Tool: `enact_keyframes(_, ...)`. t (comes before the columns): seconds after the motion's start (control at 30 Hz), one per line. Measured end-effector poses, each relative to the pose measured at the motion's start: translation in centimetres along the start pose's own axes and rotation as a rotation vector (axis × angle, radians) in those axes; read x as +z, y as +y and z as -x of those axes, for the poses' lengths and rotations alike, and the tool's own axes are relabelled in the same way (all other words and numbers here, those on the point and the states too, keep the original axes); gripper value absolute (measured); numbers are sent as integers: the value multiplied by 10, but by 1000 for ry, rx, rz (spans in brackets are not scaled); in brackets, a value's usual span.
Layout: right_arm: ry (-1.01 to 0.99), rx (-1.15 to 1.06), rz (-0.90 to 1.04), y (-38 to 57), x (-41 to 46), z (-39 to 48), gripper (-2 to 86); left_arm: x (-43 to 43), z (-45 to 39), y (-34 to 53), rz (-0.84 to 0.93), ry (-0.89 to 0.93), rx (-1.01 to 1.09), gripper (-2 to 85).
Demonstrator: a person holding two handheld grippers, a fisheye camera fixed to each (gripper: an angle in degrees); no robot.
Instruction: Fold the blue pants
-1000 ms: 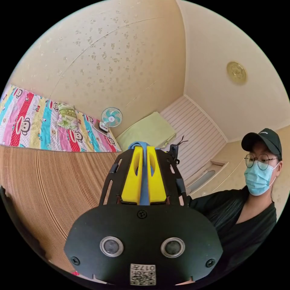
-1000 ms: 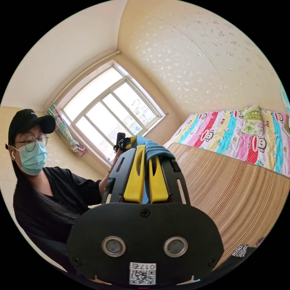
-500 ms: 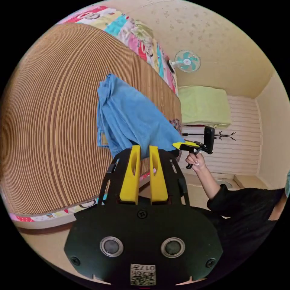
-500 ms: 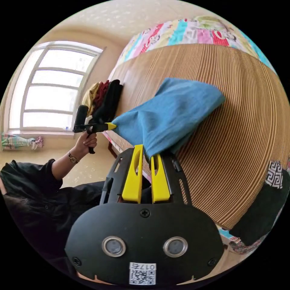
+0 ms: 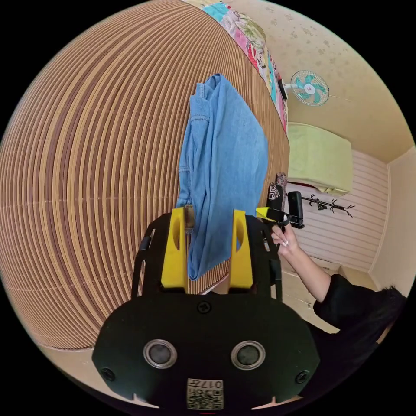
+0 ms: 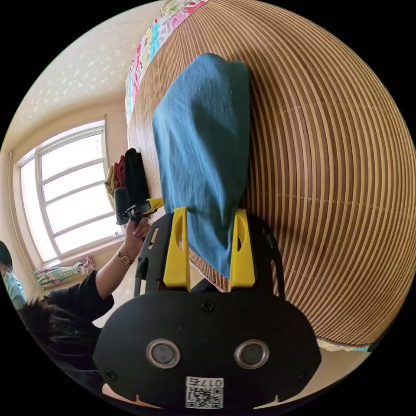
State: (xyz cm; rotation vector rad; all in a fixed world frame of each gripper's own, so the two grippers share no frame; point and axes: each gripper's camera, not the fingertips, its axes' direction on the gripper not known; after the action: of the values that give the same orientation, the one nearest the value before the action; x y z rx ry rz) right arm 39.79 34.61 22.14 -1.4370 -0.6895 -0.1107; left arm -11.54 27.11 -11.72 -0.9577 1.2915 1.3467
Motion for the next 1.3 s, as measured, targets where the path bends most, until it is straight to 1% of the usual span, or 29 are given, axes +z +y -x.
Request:
enact_keyframes(0.03, 55, -8, -25, 2, -1, 5, 129, 2, 1, -2, 1, -46, -8, 93)
enact_keyframes(0.07, 69, -8, -32, 4, -1, 7, 124, 3, 2, -2, 1, -50, -16, 84)
enact_keyframes(0.1, 51, -7, -51, 11, -3, 10, 114, 6, 6, 3, 16, -7, -37, 79)
enact_keyframes(0.13, -27, -6, -11, 16, 2, 10, 100, 12, 14, 10, 58, 55, -66, 73)
enact_keyframes(0.17, -53, 4, 14, 20, 4, 9, 94, 14, 18, 16, 81, 76, -88, 69)
enact_keyframes(0.2, -86, 22, 83, 29, 11, 10, 83, 16, 24, 30, 118, 93, -118, 62)
enact_keyframes(0.27, -121, -13, 150, 48, 21, 24, 69, 11, 27, 56, 153, 119, -104, 54)
enact_keyframes(0.33, -146, -86, 198, 80, 32, 61, 58, -7, 31, 99, 146, 282, -88, 44)
enact_keyframes(0.4, -147, -145, 224, 100, 40, 99, 55, -31, 33, 133, 107, 378, -98, 36)
enact_keyframes(0.43, -151, -199, 235, 110, 45, 129, 53, -55, 33, 156, 53, 410, -90, 32)
enact_keyframes(0.47, -158, -231, 243, 115, 48, 146, 53, -69, 32, 167, 25, 422, -88, 31)
enact_keyframes(0.57, -181, -390, 284, 125, 67, 234, 50, -145, 31, 215, -133, 443, -54, 28)
enact_keyframes(0.63, -208, -537, 321, 128, 90, 311, 49, -213, 32, 248, -274, 431, -21, 27)
enact_keyframes(0.67, -218, -576, 327, 129, 95, 331, 49, -230, 32, 255, -308, 421, -8, 27)
enact_keyframes(0.73, -271, -720, 348, 128, 114, 412, 50, -305, 32, 293, -471, 374, 37, 27)
enact_keyframes(0.77, -286, -760, 352, 128, 118, 433, 50, -324, 32, 303, -515, 361, 51, 27)
enact_keyframes(0.83, -351, -919, 346, 126, 132, 517, 51, -399, 26, 348, -704, 283, 119, 28)
enact_keyframes(0.87, -363, -958, 343, 125, 136, 537, 51, -417, 25, 359, -750, 262, 136, 29)
enact_keyframes(0.93, -382, -1108, 292, 118, 153, 613, 54, -479, 28, 389, -900, 169, 197, 32)
enact_keyframes(0.97, -374, -1151, 269, 116, 158, 629, 55, -492, 31, 395, -930, 136, 205, 33)
enact_keyframes(1.0, -328, -1228, 219, 111, 171, 657, 58, -515, 42, 403, -992, 50, 193, 40)
enact_keyframes(1.03, -272, -1221, 192, 97, 190, 675, 62, -531, 62, 409, -1046, -40, 119, 50)
enact_keyframes(1.07, -241, -1194, 185, 87, 201, 680, 64, -536, 75, 411, -1068, -73, 62, 56)
enact_keyframes(1.13, -78, -974, 202, 46, 246, 670, 74, -531, 140, 419, -1105, -152, -173, 86)
enact_keyframes(1.17, -33, -929, 218, 39, 255, 661, 75, -523, 158, 420, -1098, -161, -236, 90)
enact_keyframes(1.2, 45, -838, 251, 31, 268, 637, 74, -500, 196, 423, -1065, -147, -372, 100)
enact_keyframes(1.23, 88, -785, 284, 32, 274, 609, 72, -469, 229, 428, -1027, -93, -464, 102)
enact_keyframes(1.27, 102, -772, 301, 34, 274, 593, 72, -451, 243, 430, -1011, -56, -487, 103)
enact_keyframes(1.3, 148, -743, 336, 42, 270, 559, 71, -411, 265, 434, -982, 18, -508, 101)
